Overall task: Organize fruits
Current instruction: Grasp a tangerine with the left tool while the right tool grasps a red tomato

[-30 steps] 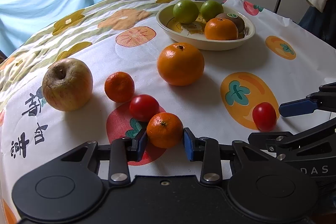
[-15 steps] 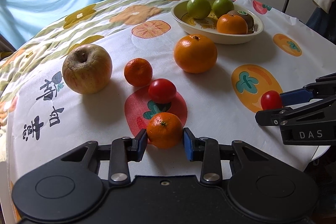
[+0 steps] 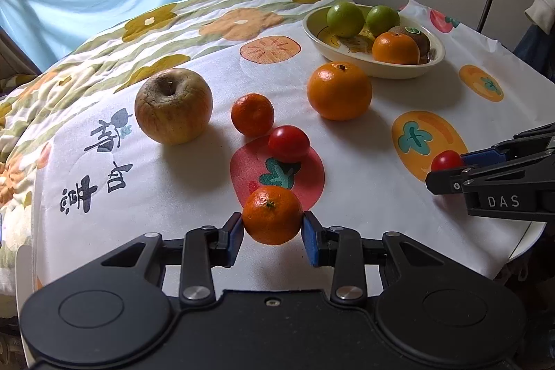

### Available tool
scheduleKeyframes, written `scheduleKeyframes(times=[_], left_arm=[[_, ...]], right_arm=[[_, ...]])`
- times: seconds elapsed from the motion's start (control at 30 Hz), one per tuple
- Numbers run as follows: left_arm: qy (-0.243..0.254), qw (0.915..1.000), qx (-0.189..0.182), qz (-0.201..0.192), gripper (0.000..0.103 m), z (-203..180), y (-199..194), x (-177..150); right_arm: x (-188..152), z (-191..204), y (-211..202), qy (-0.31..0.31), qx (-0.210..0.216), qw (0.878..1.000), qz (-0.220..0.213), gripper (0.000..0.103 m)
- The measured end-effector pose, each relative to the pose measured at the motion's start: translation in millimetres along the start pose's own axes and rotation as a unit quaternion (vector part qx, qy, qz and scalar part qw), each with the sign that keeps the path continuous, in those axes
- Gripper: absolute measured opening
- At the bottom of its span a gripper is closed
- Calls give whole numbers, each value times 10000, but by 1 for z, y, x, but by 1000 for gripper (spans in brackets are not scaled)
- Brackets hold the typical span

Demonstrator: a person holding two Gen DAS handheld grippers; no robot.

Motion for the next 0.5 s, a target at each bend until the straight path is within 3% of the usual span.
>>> scheduleKeyframes(times=[0.5], left_arm=[[-280, 9994, 205, -59, 40, -9, -44, 30]], right_arm=[[28, -6, -48, -13, 367, 9984, -419, 44]])
Point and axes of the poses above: each gripper's, at about its wrist camera, not at the fingertips, and y roughly the way its jaws point, z to its left, x to its top, the point moved 1 cm from there along y, roughly the way its jaws point, and after that the axes turned 1 degree about -z, right-handed, at the moved point
